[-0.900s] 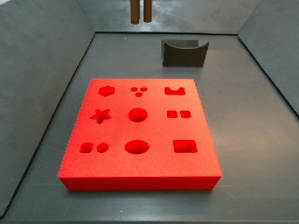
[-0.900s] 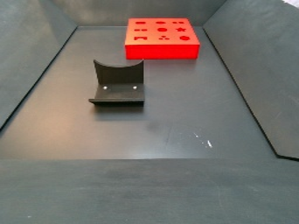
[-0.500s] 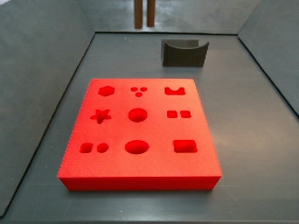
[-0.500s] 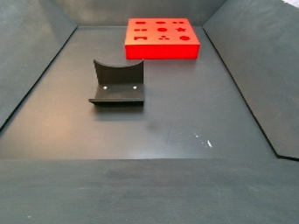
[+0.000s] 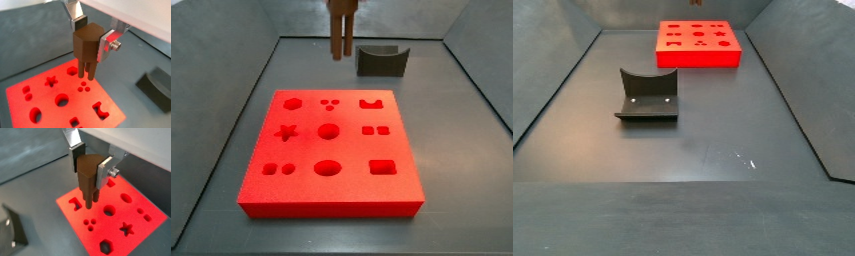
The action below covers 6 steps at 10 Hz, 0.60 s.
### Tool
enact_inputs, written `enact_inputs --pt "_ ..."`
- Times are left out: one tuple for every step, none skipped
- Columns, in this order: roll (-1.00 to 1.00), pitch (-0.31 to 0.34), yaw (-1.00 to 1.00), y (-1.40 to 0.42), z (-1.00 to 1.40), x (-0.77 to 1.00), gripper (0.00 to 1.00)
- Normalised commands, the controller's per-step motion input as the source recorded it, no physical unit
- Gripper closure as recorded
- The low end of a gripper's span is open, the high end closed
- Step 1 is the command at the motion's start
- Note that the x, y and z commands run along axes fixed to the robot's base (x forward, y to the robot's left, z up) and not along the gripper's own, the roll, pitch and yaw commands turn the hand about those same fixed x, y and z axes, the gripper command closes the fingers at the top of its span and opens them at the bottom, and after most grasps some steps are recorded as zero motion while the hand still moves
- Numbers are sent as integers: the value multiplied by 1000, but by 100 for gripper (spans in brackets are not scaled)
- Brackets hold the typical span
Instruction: Insert the 3 prong object.
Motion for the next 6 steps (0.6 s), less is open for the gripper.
enact_inputs --pt "141 -80 1000 0 -417 -57 100" --pt "116 -77 1000 17 -417 -57 100" --pt "97 -64 1000 49 -394 -63 100" --pt "86 -51 1000 57 -403 -63 100" --pt "24 -44 814 43 -89 0 100" --pt "-6 0 0 17 0 0 100"
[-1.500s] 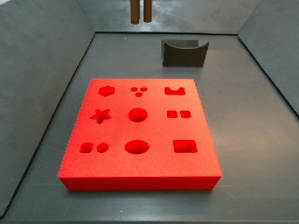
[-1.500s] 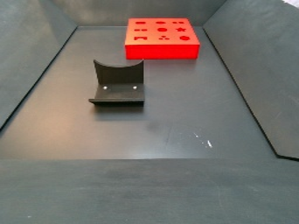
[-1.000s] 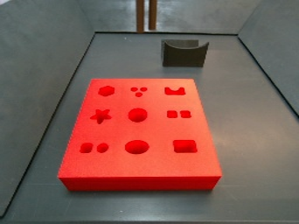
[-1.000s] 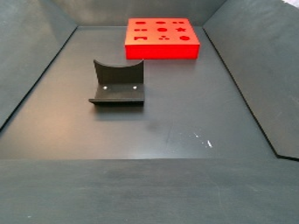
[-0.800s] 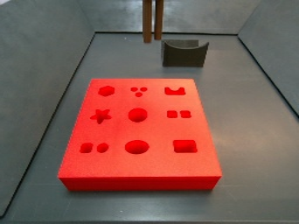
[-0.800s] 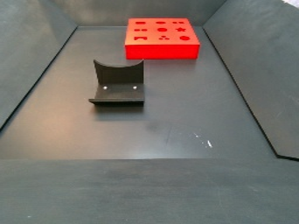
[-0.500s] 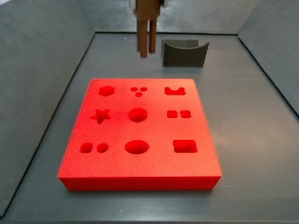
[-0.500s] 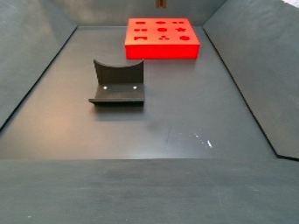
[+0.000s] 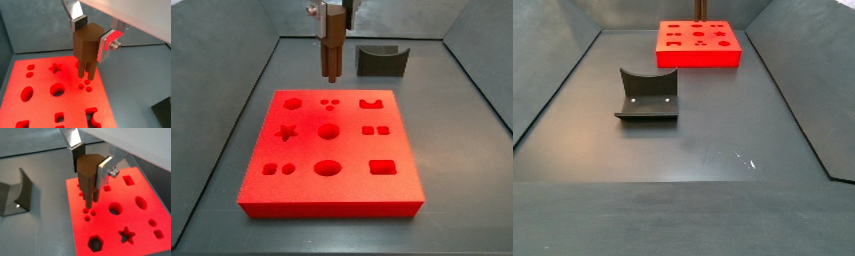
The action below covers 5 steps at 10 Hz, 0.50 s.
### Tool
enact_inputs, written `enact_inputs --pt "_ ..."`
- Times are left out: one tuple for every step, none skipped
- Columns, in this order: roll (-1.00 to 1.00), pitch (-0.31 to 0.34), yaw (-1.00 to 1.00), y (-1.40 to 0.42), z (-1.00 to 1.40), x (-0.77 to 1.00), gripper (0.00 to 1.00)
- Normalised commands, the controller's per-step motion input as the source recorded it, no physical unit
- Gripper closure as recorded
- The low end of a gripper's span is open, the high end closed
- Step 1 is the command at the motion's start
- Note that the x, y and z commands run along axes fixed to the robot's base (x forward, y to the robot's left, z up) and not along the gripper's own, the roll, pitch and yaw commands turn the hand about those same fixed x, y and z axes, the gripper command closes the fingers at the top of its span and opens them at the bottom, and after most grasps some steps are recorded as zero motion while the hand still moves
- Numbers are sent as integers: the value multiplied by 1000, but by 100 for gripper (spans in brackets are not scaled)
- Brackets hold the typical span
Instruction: Insert the 3 prong object.
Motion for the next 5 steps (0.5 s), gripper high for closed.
enact_inputs --pt "0 0 0 40 -9 -11 100" --pt "0 -27 -120 0 -260 -174 100" --pt "51 -1 -403 0 -346 -71 100" --pt "0 0 -517 0 -280 -69 100" --pt "-150 0 -291 9 -206 0 100"
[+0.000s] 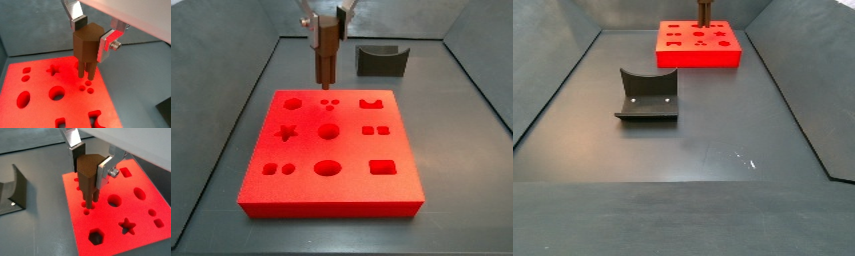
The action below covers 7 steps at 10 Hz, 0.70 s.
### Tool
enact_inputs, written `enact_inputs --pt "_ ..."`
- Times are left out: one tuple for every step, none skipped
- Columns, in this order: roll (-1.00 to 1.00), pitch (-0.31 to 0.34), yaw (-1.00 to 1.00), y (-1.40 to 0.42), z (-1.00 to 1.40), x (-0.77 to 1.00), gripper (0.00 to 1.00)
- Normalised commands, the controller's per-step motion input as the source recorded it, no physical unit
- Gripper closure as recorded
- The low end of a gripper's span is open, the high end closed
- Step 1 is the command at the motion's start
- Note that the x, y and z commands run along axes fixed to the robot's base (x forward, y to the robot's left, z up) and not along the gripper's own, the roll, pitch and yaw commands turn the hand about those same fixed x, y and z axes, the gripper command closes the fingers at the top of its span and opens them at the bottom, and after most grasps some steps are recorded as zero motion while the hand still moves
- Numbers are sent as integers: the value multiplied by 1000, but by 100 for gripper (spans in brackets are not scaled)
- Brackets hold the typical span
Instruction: Insert the 3 prong object.
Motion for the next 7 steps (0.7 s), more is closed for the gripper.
enact_inputs --pt "-139 -40 -63 9 -223 0 100" --pt "-146 -77 0 46 -257 51 100" --pt "-191 -100 71 157 -226 149 100" --pt "-237 -93 126 249 -180 177 100" --pt "-216 -80 146 160 -120 77 100" --pt "-114 -60 83 0 -3 0 100" --pt "0 -86 40 -3 -51 0 100"
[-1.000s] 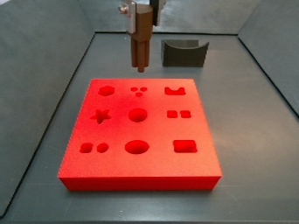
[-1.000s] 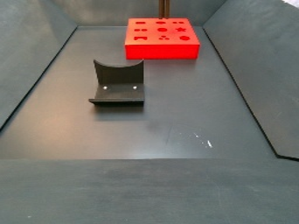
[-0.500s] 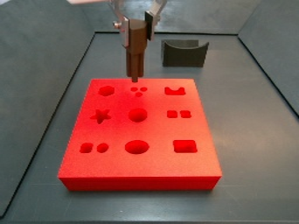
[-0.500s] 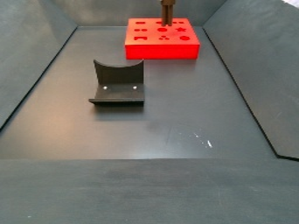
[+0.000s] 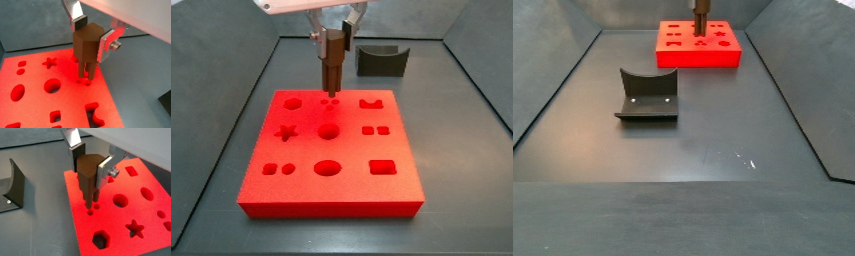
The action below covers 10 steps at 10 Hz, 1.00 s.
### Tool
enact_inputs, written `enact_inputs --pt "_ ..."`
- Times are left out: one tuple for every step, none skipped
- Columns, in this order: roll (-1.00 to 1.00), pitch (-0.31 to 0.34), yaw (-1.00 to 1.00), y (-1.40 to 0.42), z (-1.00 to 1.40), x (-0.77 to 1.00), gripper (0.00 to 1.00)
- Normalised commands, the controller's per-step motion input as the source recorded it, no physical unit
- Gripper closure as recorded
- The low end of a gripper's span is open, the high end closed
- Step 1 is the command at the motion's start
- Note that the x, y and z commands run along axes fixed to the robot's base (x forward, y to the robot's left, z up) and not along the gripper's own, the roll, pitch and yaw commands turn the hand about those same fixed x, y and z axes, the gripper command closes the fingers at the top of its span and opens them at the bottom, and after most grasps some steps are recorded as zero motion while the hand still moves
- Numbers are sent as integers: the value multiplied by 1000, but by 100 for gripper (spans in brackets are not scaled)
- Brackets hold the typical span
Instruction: Insert the 3 prong object.
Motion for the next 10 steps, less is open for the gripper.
enact_inputs --pt "0 -113 0 -54 -123 0 100" --pt "39 -150 0 -97 -189 0 100" --pt "66 -156 0 -140 -191 0 100" --pt "70 -163 0 -126 -200 71 100" --pt "97 -164 0 -40 -177 91 100" --pt "213 -187 -14 0 -71 0 100" --pt "216 -151 -9 0 -9 31 100" --pt "181 -101 -63 0 -23 0 100" --pt "130 -76 -77 0 -29 -3 100" --pt "101 -57 -60 0 -46 -6 100"
